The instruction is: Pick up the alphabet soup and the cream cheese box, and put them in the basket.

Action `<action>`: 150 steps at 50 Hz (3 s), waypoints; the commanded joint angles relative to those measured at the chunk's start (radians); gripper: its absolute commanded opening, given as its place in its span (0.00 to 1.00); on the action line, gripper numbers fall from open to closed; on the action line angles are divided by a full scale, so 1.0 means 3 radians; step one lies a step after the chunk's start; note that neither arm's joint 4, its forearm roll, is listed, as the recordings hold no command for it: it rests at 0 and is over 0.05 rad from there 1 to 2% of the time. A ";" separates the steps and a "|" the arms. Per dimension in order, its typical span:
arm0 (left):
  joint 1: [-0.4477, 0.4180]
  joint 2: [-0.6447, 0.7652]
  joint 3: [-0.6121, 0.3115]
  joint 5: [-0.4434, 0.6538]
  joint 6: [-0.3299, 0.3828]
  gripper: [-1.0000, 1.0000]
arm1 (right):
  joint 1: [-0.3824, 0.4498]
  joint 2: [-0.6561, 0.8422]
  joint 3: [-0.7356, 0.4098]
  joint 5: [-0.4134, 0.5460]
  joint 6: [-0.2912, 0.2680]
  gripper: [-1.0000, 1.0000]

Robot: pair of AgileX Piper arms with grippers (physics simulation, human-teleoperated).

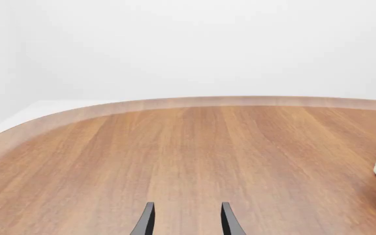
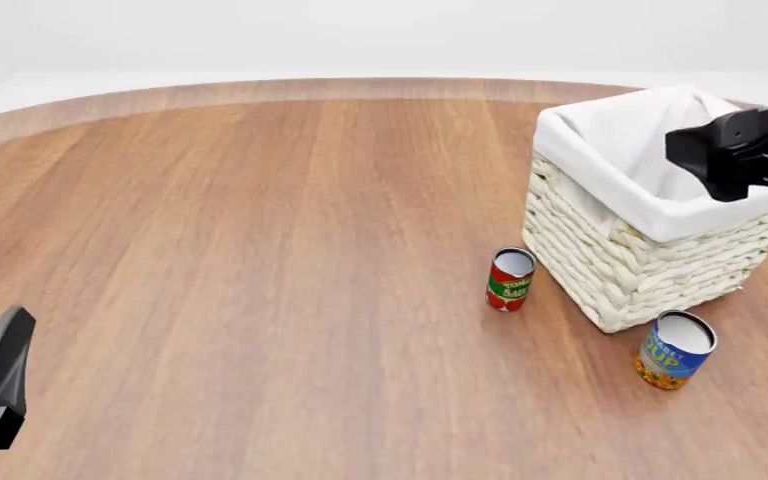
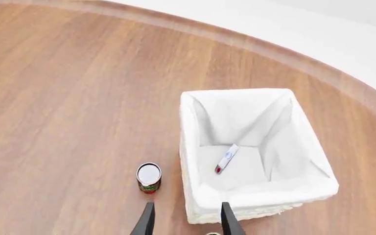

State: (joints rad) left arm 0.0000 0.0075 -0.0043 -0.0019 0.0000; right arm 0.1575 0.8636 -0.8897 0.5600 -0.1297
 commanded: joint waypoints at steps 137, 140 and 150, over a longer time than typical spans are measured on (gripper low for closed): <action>0.0000 0.0000 0.0000 0.0000 0.0000 1.00 | -0.0773 -0.0318 0.1835 -0.0648 -0.0078 1.00; 0.0000 0.0000 0.0000 0.0000 0.0000 1.00 | -0.0788 -0.0246 0.1944 -0.0795 -0.0081 1.00; 0.0000 0.0000 0.0000 0.0000 0.0000 1.00 | -0.0849 -0.0077 0.2006 -0.0932 -0.0098 1.00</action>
State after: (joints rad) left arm 0.0000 0.0075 -0.0043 -0.0019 0.0000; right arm -0.0837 0.7937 -0.3158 0.3289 -0.1568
